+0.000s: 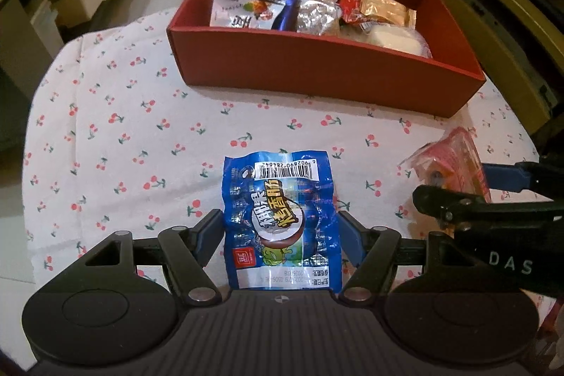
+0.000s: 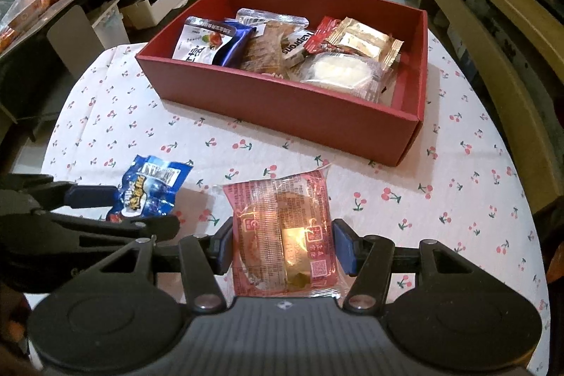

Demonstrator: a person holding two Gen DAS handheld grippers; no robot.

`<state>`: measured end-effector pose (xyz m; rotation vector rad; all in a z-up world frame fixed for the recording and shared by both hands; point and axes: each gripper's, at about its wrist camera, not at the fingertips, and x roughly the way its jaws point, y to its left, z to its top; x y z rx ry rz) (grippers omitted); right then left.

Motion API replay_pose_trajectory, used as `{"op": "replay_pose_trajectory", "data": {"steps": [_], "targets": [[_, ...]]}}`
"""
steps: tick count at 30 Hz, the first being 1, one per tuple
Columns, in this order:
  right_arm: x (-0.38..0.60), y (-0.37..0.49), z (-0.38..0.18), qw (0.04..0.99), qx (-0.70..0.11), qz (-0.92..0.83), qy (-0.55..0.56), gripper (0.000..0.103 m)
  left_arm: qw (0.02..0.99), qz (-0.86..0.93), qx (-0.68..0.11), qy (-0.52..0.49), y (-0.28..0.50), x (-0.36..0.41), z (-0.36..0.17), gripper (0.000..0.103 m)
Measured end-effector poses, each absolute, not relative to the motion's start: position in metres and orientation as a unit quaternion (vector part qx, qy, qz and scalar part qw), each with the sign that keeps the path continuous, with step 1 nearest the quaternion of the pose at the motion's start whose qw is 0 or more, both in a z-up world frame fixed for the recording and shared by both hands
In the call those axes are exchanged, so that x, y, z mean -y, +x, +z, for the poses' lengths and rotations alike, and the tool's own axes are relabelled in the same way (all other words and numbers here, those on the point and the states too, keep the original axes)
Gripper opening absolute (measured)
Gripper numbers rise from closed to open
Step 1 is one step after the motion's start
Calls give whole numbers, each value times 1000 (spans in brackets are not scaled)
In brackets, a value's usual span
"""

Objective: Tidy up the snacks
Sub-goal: 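Lift the sausage pack and pink cake and carry them over the red box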

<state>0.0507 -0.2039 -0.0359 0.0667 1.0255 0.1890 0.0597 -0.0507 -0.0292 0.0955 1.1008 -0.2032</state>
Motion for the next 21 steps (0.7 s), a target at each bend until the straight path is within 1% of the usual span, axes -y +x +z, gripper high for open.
{"op": "replay_pose_trajectory", "data": {"steps": [15, 21], "targets": [[206, 47, -24, 878, -470, 75, 40, 63, 861, -94, -496, 54, 59, 55, -14, 74], [215, 56, -8, 890, -448, 67, 53, 63, 875, -95, -471, 56, 72, 61, 4, 74]]}}
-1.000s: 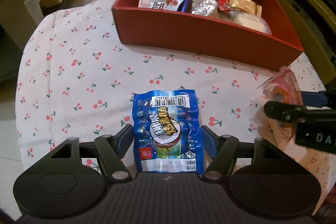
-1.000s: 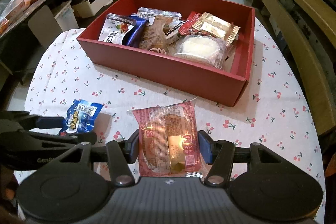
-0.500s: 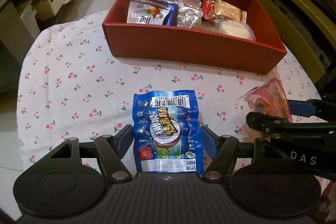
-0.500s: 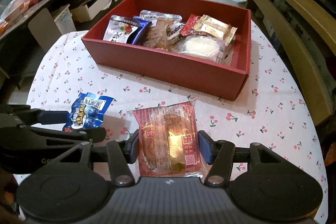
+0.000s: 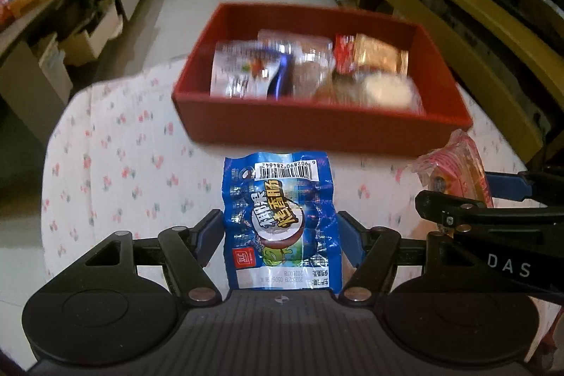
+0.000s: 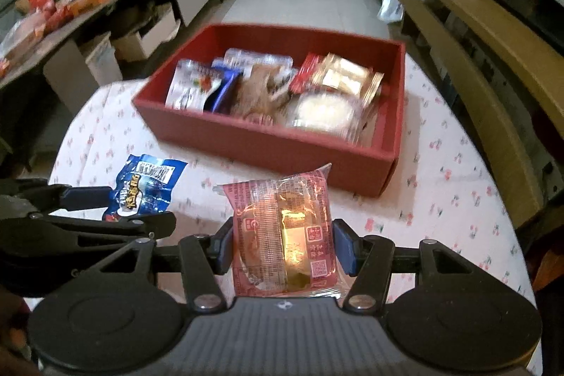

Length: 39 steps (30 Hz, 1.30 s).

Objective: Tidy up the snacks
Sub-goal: 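Lift the sausage pack and pink cake and carry them over the red box, then lower both packs into the red box and open both grippers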

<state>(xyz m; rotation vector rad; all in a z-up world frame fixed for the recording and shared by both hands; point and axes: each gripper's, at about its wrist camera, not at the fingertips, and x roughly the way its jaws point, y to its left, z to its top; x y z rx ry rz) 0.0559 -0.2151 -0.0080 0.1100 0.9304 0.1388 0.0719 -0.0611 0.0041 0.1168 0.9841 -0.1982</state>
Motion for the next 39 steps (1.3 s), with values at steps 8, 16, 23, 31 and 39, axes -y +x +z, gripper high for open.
{"op": "replay_pose_trajectory", "data": {"steps": [8, 16, 23, 31, 39], "targets": [[235, 107, 12, 904, -416, 43, 93, 63, 892, -91, -440, 47, 125, 77, 24, 74], [245, 168, -1, 905, -407, 30, 117, 63, 894, -78, -439, 37, 187, 86, 13, 74], [249, 195, -18, 901, -417, 18, 123, 63, 887, -78, -454, 29, 208, 86, -3, 74], [250, 193, -15, 904, -411, 11, 122, 71, 890, -65, -450, 36, 201, 83, 4, 82], [253, 178, -8, 905, -406, 3, 126, 71, 895, -57, -440, 34, 191, 80, 14, 88]]}}
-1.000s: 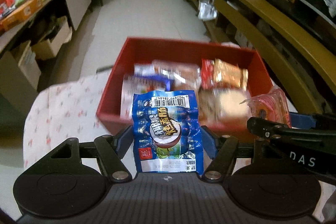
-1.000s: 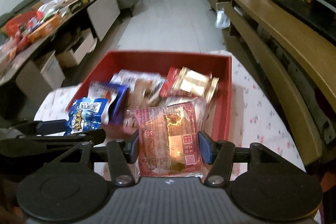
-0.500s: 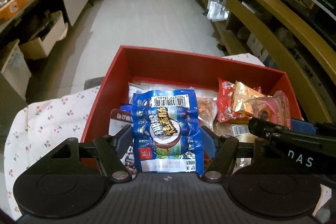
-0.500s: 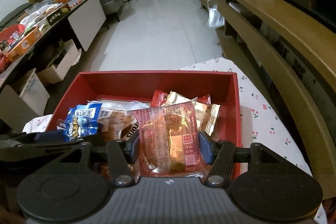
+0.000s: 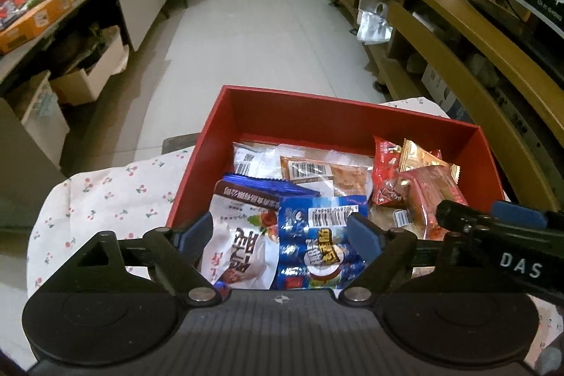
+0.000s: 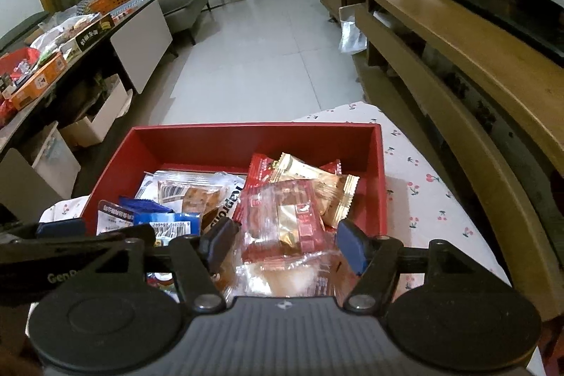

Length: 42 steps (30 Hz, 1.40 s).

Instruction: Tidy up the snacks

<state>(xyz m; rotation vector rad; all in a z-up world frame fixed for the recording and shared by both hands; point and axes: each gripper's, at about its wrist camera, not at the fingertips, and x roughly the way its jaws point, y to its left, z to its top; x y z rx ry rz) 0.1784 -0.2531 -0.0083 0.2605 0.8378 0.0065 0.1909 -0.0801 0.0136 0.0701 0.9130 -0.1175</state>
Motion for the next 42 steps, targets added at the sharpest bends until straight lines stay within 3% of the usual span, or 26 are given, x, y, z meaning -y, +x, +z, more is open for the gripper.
{"op": "replay_pose_trajectory", "data": {"steps": [9, 42], "targets": [[251, 137, 6, 907, -402, 11, 128, 72, 904, -42, -424, 27, 155, 68, 22, 103], [233, 8, 4, 898, -419, 4, 131, 76, 905, -59, -419, 44, 30, 56, 17, 103]]}}
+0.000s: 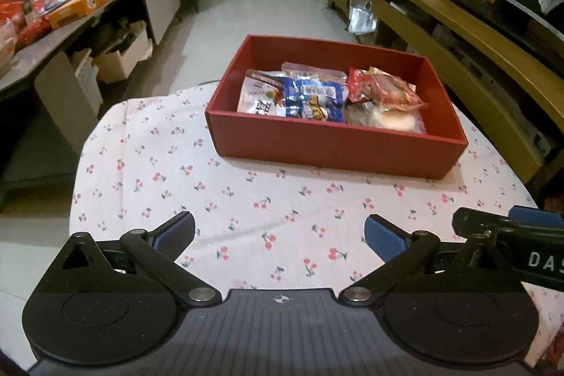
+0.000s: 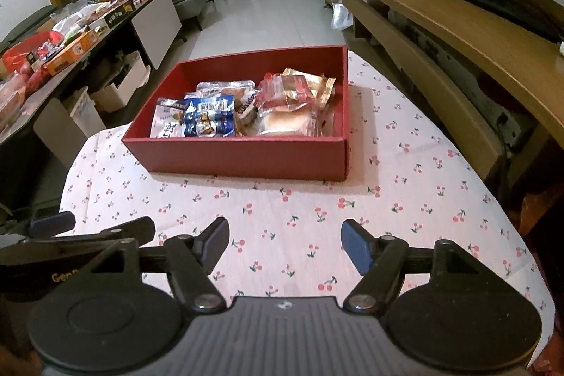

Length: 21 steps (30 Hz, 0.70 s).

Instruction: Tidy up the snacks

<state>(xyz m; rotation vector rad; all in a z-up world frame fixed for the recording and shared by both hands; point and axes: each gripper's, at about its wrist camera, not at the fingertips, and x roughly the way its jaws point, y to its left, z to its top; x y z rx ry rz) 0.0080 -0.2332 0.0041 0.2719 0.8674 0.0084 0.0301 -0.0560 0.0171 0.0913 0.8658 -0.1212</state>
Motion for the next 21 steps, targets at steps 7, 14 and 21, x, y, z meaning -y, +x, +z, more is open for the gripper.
{"op": "replay_pose_trajectory", "data": {"steps": [7, 14, 21], "targets": [[230, -6, 3, 898, -421, 4, 130, 76, 905, -62, -418, 40, 18, 54, 16, 103], [228, -14, 1, 896, -424, 6, 128, 76, 905, -65, -418, 43, 10, 53, 15, 103], [226, -20, 1, 896, -425, 9, 127, 76, 905, -64, -418, 42, 5, 51, 14, 103]]}}
